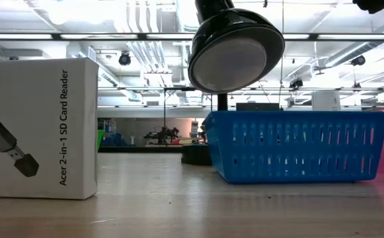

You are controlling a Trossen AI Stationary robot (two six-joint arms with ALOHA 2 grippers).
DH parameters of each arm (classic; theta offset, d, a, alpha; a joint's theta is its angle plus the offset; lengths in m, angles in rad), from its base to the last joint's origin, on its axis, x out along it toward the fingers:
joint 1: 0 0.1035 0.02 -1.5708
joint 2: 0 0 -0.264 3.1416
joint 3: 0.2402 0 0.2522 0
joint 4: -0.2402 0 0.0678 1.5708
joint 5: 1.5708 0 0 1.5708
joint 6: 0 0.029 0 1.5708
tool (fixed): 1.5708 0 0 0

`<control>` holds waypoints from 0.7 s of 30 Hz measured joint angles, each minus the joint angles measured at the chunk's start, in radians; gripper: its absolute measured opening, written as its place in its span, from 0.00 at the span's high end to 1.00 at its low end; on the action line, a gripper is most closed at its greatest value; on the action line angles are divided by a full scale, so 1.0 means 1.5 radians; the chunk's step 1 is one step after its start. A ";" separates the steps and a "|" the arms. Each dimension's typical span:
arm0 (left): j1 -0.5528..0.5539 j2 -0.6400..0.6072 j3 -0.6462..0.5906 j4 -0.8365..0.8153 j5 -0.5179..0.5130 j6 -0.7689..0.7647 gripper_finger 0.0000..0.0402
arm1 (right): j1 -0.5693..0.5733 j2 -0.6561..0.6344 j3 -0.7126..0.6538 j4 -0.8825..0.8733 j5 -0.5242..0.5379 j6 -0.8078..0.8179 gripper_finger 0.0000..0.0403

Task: Pick and place items into bin
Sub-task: Put the white charger cable into the pink bin

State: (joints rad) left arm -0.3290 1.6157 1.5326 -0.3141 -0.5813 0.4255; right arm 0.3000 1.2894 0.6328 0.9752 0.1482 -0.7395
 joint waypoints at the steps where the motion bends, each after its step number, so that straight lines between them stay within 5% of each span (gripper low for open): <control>1: 0.000 0.000 0.000 0.000 0.000 0.000 0.96 | 0.000 0.000 0.001 0.000 0.000 0.000 0.60; 15: 0.000 0.000 0.000 -0.001 0.000 0.000 0.96 | 0.001 0.000 0.001 0.000 0.000 -0.003 0.89; 21: 0.000 0.000 0.000 -0.001 0.000 -0.001 0.95 | 0.001 0.000 0.001 0.000 0.004 -0.013 0.95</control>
State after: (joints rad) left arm -0.3286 1.6154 1.5322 -0.3158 -0.5812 0.4244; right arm 0.3008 1.2896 0.6342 0.9756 0.1543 -0.7593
